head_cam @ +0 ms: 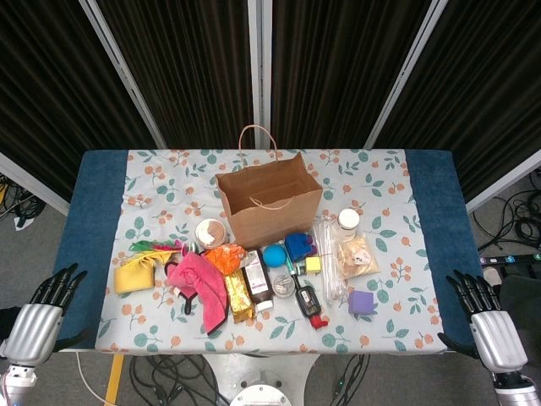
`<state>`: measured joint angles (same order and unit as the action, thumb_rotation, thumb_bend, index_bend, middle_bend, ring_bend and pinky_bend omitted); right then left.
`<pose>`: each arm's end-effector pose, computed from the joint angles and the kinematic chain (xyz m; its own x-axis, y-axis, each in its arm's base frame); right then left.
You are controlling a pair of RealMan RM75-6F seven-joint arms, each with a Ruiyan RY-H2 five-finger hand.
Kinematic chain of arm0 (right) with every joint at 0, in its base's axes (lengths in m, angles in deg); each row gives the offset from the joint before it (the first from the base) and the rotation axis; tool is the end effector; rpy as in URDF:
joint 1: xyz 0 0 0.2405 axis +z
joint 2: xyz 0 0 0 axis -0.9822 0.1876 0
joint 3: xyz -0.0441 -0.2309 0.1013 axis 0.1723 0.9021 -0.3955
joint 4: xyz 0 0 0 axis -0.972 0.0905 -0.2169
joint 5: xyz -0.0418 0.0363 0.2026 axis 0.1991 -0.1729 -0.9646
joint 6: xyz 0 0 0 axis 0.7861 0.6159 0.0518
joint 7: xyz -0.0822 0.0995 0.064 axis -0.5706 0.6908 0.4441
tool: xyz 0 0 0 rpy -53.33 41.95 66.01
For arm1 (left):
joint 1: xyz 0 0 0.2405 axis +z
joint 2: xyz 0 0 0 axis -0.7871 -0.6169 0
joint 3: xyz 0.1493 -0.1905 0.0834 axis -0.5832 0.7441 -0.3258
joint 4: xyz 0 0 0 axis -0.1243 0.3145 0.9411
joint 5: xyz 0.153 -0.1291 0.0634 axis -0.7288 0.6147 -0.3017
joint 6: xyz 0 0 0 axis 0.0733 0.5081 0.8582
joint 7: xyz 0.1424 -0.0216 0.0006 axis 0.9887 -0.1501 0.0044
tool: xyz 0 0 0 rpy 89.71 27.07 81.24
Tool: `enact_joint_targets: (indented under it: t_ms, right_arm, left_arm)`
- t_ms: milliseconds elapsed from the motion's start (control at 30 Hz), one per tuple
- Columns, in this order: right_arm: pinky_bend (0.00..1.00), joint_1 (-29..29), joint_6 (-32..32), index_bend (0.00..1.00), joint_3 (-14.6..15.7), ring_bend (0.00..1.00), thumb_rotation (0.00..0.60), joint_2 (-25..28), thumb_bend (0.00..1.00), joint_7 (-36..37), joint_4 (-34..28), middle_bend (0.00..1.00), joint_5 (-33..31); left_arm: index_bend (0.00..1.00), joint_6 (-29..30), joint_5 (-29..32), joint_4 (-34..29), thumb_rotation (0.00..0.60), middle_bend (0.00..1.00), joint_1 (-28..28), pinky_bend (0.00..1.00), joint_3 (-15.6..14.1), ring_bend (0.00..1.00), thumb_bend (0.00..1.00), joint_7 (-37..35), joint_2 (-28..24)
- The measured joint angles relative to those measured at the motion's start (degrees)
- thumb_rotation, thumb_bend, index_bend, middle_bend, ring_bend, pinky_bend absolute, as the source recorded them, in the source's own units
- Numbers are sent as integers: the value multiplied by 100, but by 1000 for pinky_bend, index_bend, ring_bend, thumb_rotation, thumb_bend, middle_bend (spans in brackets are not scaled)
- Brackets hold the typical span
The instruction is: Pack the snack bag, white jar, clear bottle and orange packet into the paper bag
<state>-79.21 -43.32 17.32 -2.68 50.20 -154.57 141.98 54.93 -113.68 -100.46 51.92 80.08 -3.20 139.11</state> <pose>-0.3312 -0.1291 0.1363 0.3260 -0.0599 0.9435 -0.9385 -0.1408 0.3153 -0.3056 0.1265 0.1267 0.3937 0.0680 0.9167 0.9150 -0.1245 -0.3837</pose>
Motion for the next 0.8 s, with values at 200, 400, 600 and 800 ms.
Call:
enact_joint_targets:
  t_ms: [200, 400, 600, 800]
  right_arm:
    - [0, -6, -89, 31, -14, 0, 600, 22, 0, -14, -59, 22, 39]
    - [0, 12, -148, 34, -87, 0, 600, 72, 0, -211, -348, 88, 50]
    - [86, 134, 150, 92, -151, 71, 600, 6, 0, -695, -560, 190, -39]
    - [123, 293, 885, 131, -106, 94, 600, -413, 0, -1302, -732, 236, -292]
  left_arm:
    - [89, 3, -28, -53, 600, 101, 15, 152, -39, 72, 3, 20, -17]
    - [89, -30, -3, -71, 600, 101, -9, 152, -25, 72, 2, -33, -35]
    - [89, -55, 35, 19, 600, 101, -44, 152, 12, 72, 2, -177, -5]
    - [89, -10, 58, 208, 600, 101, -8, 152, -2, 72, 2, -393, 99]
